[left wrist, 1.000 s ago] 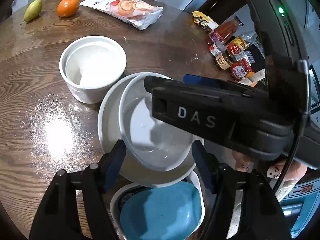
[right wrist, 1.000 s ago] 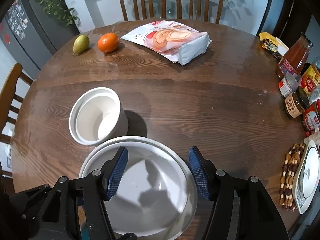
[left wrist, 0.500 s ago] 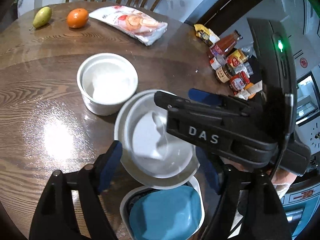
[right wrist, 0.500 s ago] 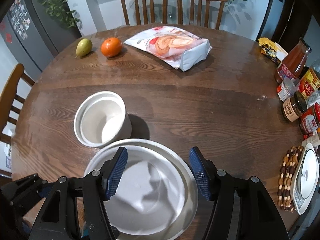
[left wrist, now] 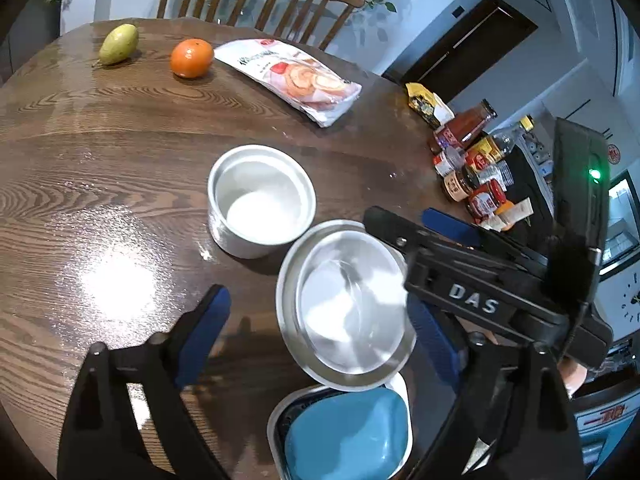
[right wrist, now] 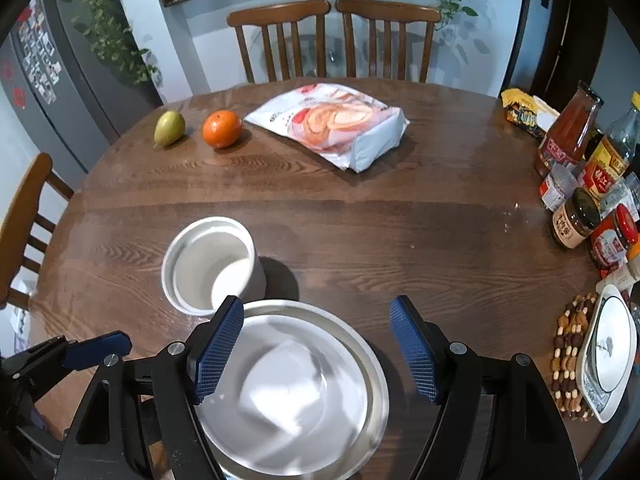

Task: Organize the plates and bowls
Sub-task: 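Open the left tool to release the shallow white bowl, then move the left tool toward the small white ramekin on the table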

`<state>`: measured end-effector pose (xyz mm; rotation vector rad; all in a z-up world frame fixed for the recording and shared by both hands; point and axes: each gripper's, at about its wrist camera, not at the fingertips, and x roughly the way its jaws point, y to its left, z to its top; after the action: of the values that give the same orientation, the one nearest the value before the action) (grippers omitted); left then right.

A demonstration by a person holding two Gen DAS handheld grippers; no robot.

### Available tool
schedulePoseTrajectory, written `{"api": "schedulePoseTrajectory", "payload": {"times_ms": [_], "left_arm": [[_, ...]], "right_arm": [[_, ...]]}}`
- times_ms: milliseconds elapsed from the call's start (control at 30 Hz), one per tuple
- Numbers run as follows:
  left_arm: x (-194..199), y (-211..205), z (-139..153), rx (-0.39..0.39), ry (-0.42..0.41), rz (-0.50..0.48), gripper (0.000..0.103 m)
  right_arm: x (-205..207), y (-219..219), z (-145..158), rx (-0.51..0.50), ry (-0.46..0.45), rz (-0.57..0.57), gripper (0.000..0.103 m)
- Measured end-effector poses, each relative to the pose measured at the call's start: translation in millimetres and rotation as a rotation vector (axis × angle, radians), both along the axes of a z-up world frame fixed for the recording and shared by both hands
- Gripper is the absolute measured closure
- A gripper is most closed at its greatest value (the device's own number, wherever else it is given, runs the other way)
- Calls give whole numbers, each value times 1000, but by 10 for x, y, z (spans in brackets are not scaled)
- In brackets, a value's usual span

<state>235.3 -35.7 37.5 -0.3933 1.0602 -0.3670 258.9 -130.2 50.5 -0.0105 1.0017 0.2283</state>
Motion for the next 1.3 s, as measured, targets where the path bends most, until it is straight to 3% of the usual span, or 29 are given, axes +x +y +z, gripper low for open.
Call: {"api": "schedulePoseTrajectory", "payload": {"times_ms": [233, 667, 1300], "left_arm": [[-6, 82, 73, -8, -39, 34, 5], [-44, 160, 123, 8, -109, 110, 2], [-52, 460, 224, -3, -168, 251, 2]], "right_arm": [[-68, -34, 145, 29, -77, -14, 20], [-68, -113, 216, 66, -110, -74, 19], [-132, -463, 387, 315, -155, -162, 19]]}}
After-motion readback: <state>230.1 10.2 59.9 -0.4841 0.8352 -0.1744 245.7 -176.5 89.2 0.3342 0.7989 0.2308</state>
